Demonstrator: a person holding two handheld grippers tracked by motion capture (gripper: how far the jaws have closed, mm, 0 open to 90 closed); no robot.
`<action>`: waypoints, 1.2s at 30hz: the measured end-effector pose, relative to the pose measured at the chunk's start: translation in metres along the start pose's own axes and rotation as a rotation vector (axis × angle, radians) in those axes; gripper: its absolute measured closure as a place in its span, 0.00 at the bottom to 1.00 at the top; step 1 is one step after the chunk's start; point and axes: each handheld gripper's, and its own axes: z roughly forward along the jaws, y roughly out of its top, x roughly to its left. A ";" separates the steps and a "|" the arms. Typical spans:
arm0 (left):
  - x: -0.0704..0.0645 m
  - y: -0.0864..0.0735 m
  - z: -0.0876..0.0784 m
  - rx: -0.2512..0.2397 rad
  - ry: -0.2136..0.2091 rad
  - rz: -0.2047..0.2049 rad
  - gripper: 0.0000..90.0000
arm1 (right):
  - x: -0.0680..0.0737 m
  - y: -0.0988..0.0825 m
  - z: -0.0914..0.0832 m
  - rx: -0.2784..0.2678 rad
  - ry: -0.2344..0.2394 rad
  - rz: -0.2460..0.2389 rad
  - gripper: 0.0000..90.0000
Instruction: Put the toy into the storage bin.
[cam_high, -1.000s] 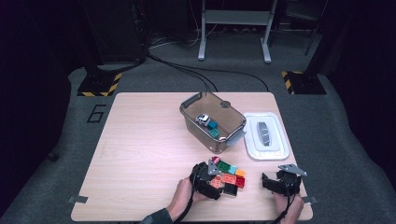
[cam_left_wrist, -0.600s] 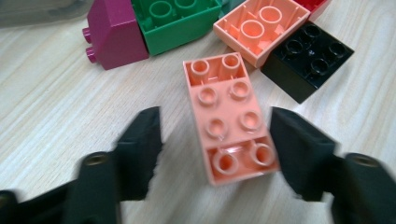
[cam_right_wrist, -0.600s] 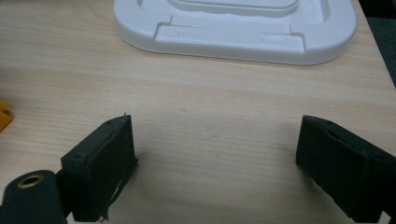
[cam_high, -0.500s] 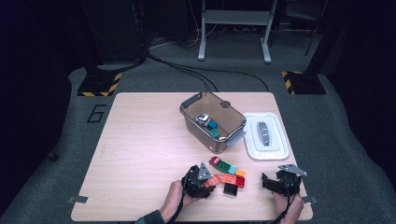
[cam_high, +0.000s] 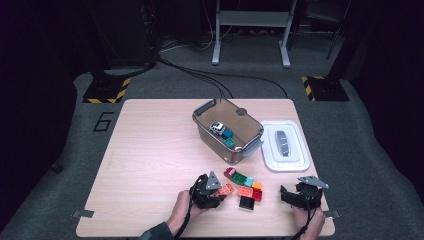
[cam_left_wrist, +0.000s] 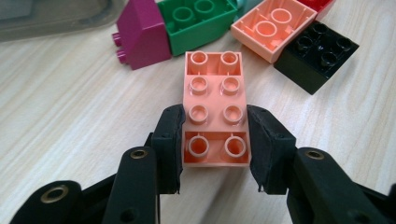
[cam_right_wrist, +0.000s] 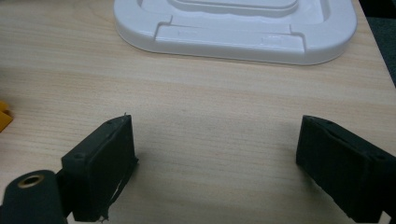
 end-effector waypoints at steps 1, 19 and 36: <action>0.002 0.000 -0.001 -0.003 0.009 -0.001 0.65 | 0.000 0.000 0.000 0.000 0.000 0.000 0.12; 0.044 0.001 -0.035 -0.019 0.058 -0.050 0.65 | 0.000 0.000 0.000 0.000 0.000 -0.001 0.12; 0.090 0.014 -0.070 -0.045 0.122 -0.108 0.65 | 0.000 0.000 0.000 0.000 0.001 -0.001 0.12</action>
